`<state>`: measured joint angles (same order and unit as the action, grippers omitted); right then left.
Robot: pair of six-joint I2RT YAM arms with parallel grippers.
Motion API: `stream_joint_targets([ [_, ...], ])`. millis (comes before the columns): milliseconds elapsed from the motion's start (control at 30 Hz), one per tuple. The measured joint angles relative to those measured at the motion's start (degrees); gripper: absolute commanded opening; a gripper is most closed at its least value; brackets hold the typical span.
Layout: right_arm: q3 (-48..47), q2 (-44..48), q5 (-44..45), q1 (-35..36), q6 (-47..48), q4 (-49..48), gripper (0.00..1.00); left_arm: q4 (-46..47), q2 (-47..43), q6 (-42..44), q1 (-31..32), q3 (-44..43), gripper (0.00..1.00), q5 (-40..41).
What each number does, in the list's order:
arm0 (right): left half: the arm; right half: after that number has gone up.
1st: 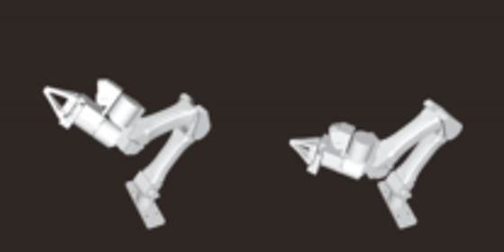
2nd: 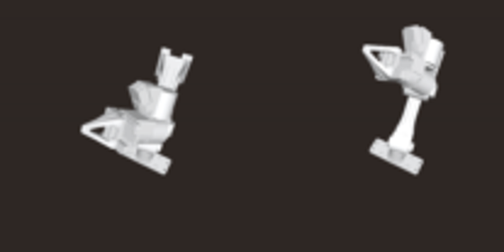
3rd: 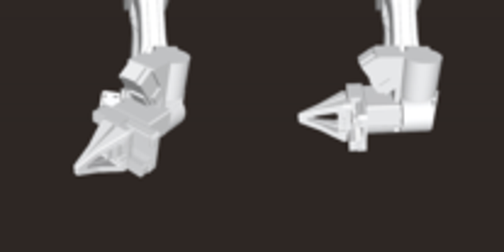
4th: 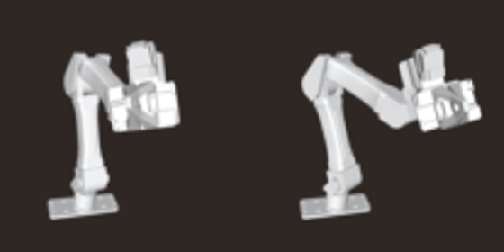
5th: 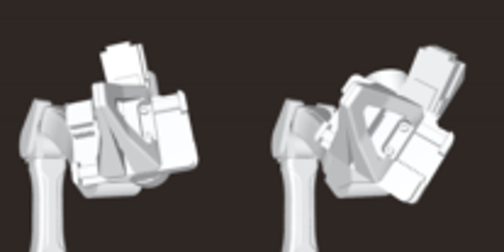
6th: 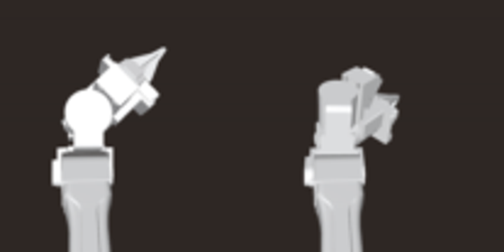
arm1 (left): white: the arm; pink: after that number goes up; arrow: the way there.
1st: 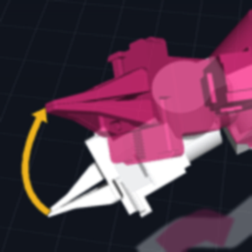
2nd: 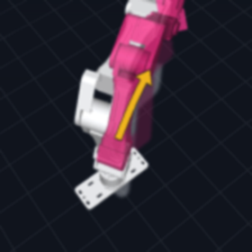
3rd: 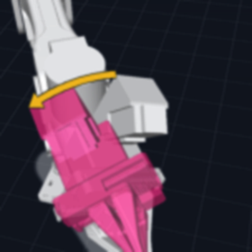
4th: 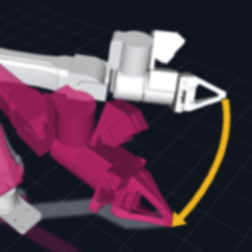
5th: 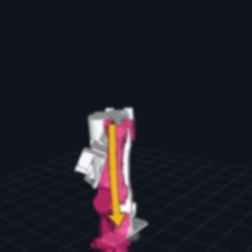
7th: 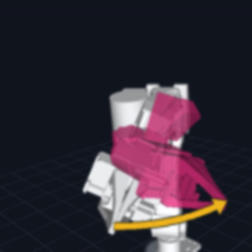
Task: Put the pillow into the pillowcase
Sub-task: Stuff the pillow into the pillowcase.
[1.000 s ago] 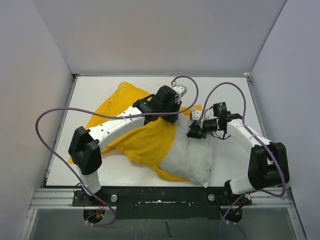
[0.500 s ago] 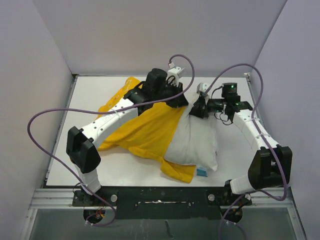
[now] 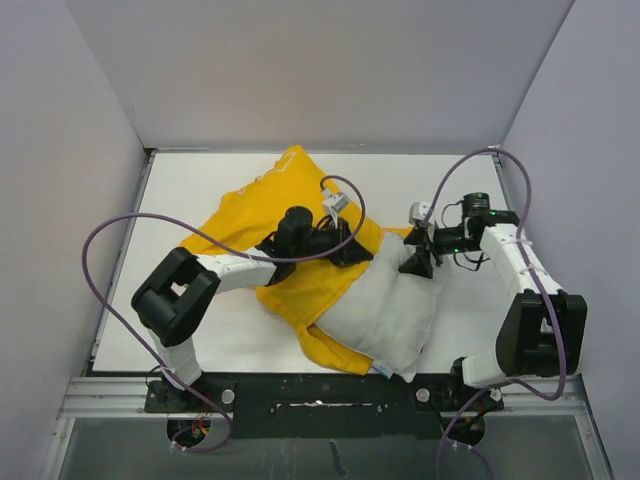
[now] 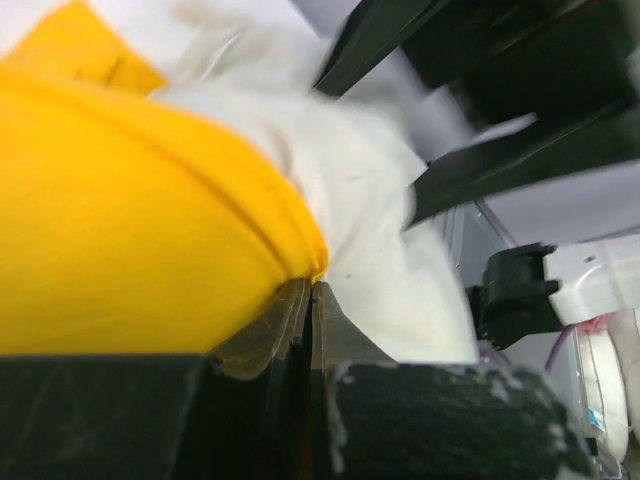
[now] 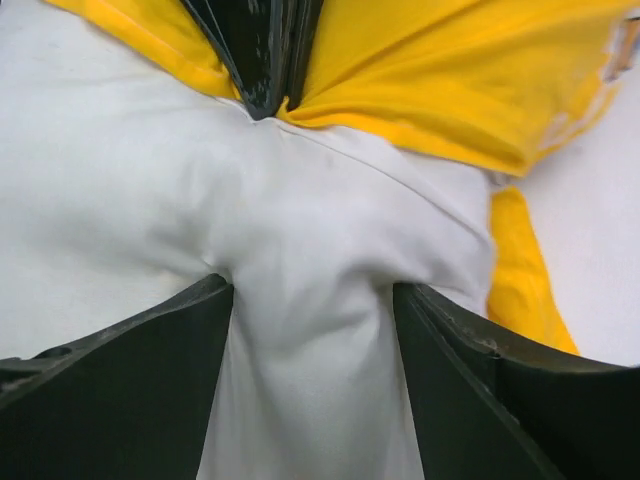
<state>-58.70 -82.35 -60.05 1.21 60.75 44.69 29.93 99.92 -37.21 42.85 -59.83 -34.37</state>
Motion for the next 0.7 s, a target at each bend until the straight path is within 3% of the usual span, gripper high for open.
stream_joint_targets([
  [67, -4.59, -0.17, -0.22, -4.17, 9.18, 12.66, 0.77, 7.23, 3.91, -3.02, 0.22, 3.87, 0.00, -0.20],
  [167, -13.64, 1.81, -0.44, -9.90, 17.03, 26.75, 0.96, 15.02, 6.16, -5.62, 0.68, 6.08, 0.00, -0.17],
  [267, -17.38, 5.68, -0.28, -13.20, 15.74, 30.40, 0.98, 20.06, 6.16, -6.08, 0.74, 6.60, 0.00, -0.15],
  [400, -15.50, 7.65, 2.03, -14.69, 8.41, 29.07, 0.98, 21.73, 6.14, -5.88, 0.74, 7.41, 0.00, 0.11],
  [467, -12.92, 5.38, 3.39, -13.11, 5.35, 27.93, 0.88, 21.88, 6.08, -5.81, 0.74, 7.52, 0.00, 0.11],
  [500, -11.32, 3.52, 4.44, -11.69, 3.67, 26.53, 0.74, 21.97, 6.01, -5.75, 0.74, 7.52, 0.00, 0.11],
  [533, -9.18, 1.22, 5.73, -9.99, 1.84, 24.11, 0.46, 21.90, 5.84, -5.64, 0.74, 7.52, 0.00, 0.11],
  [567, -6.78, -1.01, 7.21, -8.13, 0.09, 21.73, 0.26, 21.68, 5.60, -5.55, 0.74, 7.52, 0.00, 0.09],
  [600, -4.70, -3.02, 8.52, -6.27, -1.55, 19.61, 0.14, 21.22, 5.14, -5.35, 0.74, 7.45, 0.00, 0.04],
  [700, -2.99, -6.34, 10.05, -2.78, -6.82, 16.39, 0.02, 17.44, 3.34, -3.98, 0.74, 5.38, 0.00, -0.61],
])
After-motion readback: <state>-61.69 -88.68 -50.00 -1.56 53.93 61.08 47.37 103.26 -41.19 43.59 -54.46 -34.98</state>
